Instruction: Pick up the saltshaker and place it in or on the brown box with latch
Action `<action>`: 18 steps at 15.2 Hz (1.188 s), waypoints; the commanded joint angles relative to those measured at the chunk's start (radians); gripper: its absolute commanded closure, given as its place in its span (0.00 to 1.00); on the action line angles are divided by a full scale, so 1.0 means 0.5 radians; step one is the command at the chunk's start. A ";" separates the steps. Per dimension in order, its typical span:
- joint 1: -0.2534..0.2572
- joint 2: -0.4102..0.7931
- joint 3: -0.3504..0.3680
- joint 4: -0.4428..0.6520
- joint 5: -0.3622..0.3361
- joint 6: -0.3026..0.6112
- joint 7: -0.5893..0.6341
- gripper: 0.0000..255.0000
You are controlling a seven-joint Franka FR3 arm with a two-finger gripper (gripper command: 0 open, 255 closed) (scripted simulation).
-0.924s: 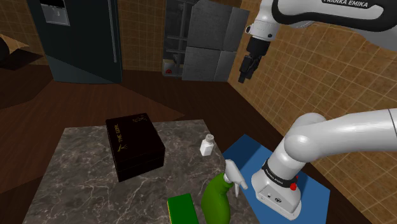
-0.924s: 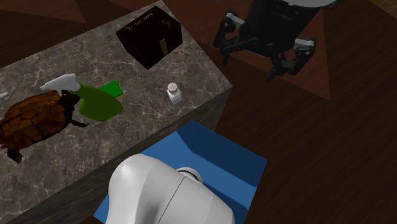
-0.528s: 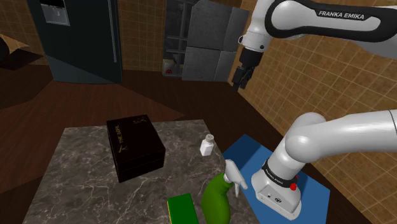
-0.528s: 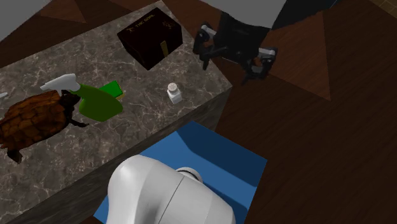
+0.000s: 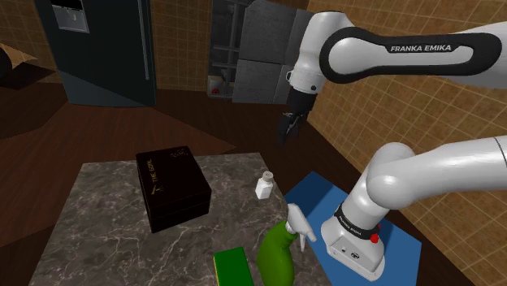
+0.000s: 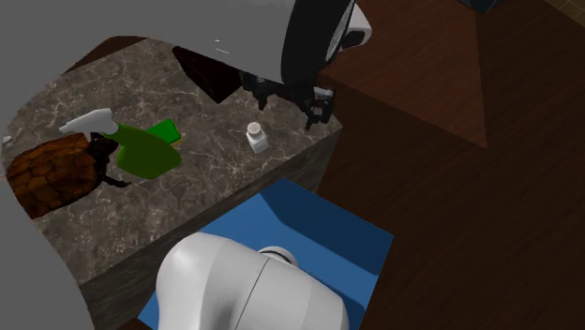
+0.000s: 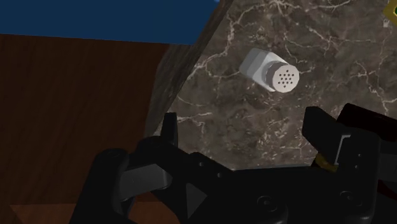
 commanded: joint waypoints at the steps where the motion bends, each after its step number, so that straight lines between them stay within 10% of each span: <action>1: 0.050 0.056 0.088 -0.057 0.084 0.113 0.079 0.00; 18: 0.199 0.364 0.369 -0.275 0.352 0.646 0.242 0.00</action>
